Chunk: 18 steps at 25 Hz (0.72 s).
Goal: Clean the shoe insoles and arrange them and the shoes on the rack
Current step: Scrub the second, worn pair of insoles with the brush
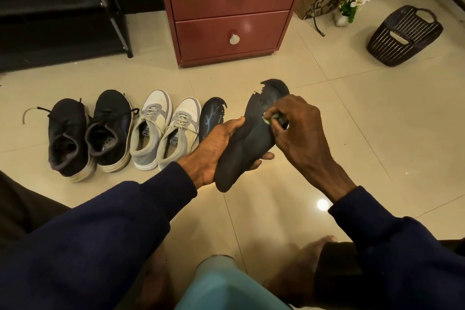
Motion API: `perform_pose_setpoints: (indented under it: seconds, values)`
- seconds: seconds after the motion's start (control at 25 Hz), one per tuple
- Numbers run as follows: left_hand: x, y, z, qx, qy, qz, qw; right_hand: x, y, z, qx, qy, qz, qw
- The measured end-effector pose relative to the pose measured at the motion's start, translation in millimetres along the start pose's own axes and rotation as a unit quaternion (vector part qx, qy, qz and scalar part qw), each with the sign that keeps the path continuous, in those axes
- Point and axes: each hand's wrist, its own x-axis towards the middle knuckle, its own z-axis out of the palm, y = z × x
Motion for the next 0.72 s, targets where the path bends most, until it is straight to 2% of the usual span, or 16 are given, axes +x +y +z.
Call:
perform_pose_setpoints:
  seconds: [0.08, 0.2, 0.24, 0.4, 0.48, 0.6, 0.64, 0.72]
  values:
    - [0, -2, 0, -0.012, 0.018, -0.003, 1.0, -10, -9, 4, 0.023, -0.006, -0.005, 1.0]
    - [3, -3, -9, -0.037, 0.031, 0.01, 0.999, -19, -35, 8, 0.105, -0.125, -0.048, 0.985]
    - [3, -2, -9, -0.04, 0.035, 0.011, 0.999, -16, -32, 8, 0.101, -0.13, -0.055, 0.985]
    - [3, -1, -3, -0.018, 0.019, 0.003, 1.0, -3, -2, 0, 0.014, -0.006, 0.004, 1.0]
    - [3, -1, -4, -0.023, 0.028, 0.001, 0.999, -11, -13, 4, 0.05, -0.019, 0.006, 0.999]
    - [6, -2, -12, -0.042, 0.036, 0.005, 0.998, -24, -38, 14, 0.09, -0.122, -0.08, 0.985]
    - [6, -1, -11, -0.048, 0.037, 0.005, 0.998, -20, -33, 13, 0.074, -0.123, -0.093, 0.985]
    - [4, 1, -8, -0.046, 0.024, 0.007, 0.999, -8, -10, 7, 0.046, -0.057, -0.051, 0.996]
